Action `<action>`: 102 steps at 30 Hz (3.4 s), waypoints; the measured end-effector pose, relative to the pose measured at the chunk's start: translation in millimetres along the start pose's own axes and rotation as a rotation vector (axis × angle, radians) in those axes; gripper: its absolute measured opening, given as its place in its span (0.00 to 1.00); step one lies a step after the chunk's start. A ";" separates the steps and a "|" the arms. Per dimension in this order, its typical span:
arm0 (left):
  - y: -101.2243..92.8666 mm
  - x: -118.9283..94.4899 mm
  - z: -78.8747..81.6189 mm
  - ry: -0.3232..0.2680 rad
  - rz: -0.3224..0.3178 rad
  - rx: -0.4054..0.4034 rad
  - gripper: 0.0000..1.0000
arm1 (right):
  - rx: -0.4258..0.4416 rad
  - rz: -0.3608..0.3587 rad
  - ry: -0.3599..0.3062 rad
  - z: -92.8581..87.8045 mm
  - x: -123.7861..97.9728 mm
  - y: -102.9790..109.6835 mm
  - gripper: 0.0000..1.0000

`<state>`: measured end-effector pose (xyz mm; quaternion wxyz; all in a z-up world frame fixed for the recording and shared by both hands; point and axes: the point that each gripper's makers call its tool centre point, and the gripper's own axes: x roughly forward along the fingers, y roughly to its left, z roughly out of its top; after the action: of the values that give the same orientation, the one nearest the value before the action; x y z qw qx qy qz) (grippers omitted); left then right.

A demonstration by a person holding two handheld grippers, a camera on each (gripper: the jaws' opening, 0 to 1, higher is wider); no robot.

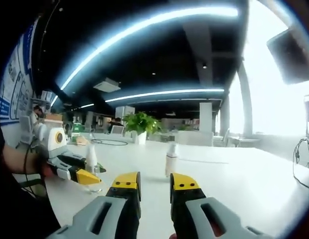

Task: Clamp pump bottle remove cover press pump head put on cover

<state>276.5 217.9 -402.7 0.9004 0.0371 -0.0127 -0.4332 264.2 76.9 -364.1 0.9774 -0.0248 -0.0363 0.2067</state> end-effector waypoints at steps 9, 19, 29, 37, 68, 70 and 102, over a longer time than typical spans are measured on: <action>20.7 -2.3 13.1 -0.056 0.072 -0.079 0.15 | 0.047 -0.012 -0.027 -7.5 1.4 -0.9 0.17; 47.0 -5.5 23.9 -0.108 0.172 -0.095 0.15 | 0.187 -0.056 -0.048 -15.0 0.2 -18.2 0.14; 78.5 12.2 22.5 -0.086 0.207 -0.069 0.15 | 0.128 -0.057 -0.038 -17.0 1.4 -14.4 0.14; 109.5 27.6 26.2 -0.118 0.206 -0.103 0.15 | 0.141 -0.054 -0.036 -18.0 1.6 -16.9 0.14; 166.9 94.0 12.3 -0.107 0.212 -0.154 0.15 | 0.118 -0.048 -0.012 -23.8 4.6 -13.1 0.14; 165.7 93.4 11.2 -0.102 0.215 -0.153 0.15 | 0.114 -0.048 -0.011 -24.0 4.6 -12.6 0.14; 167.8 125.3 -12.3 0.032 0.289 -0.042 0.15 | 0.122 -0.047 -0.027 -22.1 4.1 -13.6 0.14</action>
<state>486.2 225.0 -403.1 0.9541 0.0231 0.0056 -0.2985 275.2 65.5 -385.0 0.9811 0.0384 -0.0372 0.1860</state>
